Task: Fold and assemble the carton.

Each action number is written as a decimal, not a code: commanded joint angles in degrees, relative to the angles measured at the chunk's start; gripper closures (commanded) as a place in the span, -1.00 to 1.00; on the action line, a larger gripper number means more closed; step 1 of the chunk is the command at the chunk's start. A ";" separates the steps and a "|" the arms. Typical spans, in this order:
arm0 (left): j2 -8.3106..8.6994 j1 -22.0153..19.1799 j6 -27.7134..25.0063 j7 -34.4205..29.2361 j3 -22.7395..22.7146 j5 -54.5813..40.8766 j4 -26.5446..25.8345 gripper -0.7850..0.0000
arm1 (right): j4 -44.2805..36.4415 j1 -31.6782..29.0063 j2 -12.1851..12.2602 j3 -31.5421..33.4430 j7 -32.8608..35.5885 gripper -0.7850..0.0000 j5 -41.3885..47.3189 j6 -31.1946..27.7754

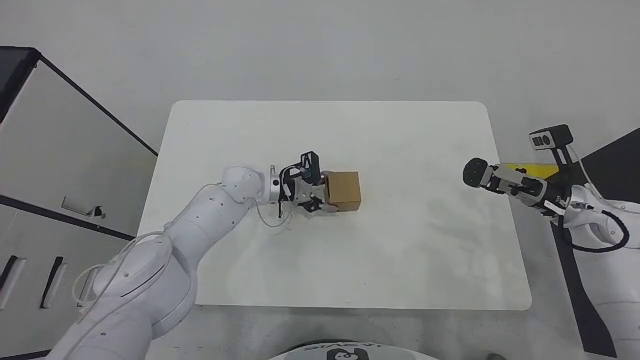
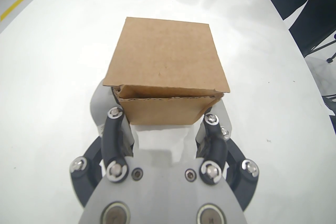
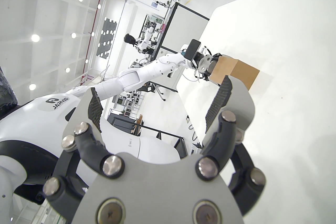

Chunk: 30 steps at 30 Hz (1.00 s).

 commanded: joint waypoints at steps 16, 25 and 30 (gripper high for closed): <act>0.58 -0.81 -1.32 4.26 -0.46 1.64 2.21 -1.00 | 0.00 0.00 0.00 0.00 0.00 -1.00 0.00 0.00; 3.32 -1.57 -1.34 7.52 -1.40 3.12 2.43 -1.00 | 0.00 0.00 0.00 0.00 0.00 -1.00 0.00 0.00; 6.14 -1.29 -2.36 6.51 -2.65 0.67 -1.59 -1.00 | 0.00 0.00 0.00 0.00 0.00 -1.00 0.00 0.00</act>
